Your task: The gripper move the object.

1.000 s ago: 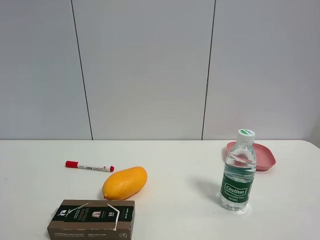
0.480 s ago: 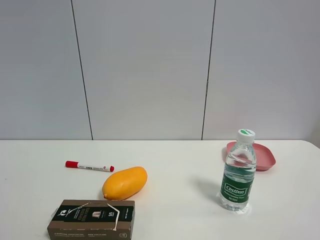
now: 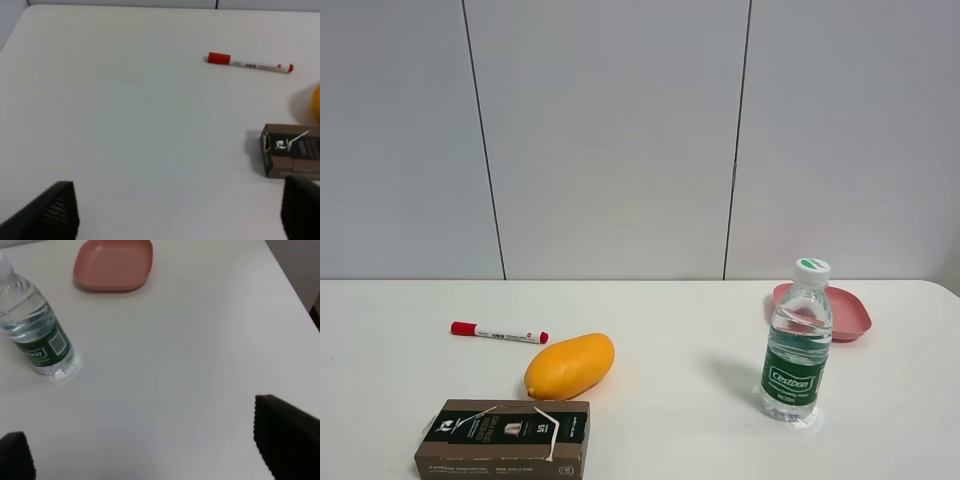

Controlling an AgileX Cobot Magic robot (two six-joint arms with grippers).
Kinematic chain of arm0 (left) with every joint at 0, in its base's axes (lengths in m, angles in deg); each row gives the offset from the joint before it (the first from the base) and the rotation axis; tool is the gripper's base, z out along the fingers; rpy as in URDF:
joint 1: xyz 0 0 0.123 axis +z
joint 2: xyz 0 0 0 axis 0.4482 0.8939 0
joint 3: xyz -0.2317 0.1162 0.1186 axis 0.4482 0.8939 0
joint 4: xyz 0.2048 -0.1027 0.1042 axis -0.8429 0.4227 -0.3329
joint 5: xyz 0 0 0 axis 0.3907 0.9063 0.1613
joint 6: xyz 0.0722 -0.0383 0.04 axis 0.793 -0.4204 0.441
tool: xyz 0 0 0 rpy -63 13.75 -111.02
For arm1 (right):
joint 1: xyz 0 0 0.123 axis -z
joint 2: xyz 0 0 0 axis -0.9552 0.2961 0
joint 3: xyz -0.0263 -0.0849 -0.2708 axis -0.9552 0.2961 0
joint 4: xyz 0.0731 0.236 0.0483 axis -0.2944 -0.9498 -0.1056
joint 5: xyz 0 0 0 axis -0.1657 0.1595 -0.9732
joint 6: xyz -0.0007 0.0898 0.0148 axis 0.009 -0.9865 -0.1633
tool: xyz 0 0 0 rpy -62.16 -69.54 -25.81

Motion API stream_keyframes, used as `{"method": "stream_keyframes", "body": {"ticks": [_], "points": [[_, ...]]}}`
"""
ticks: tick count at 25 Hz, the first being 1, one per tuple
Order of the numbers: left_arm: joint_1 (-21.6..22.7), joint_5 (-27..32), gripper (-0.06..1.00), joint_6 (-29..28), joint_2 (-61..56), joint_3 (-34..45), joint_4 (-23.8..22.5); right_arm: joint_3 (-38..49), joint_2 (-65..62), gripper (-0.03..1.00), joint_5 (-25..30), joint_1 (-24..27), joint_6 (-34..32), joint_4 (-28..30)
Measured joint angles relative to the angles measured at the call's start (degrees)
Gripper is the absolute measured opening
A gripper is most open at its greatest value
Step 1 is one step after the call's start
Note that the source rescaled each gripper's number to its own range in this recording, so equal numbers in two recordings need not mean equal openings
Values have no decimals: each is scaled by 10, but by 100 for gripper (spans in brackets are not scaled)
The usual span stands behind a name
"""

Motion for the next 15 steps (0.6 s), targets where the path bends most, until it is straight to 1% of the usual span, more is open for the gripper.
{"method": "stream_keyframes", "body": {"ticks": [15], "points": [[0, 0, 52, 2, 0, 0, 0, 0, 0, 100, 0, 0, 0, 0]]}}
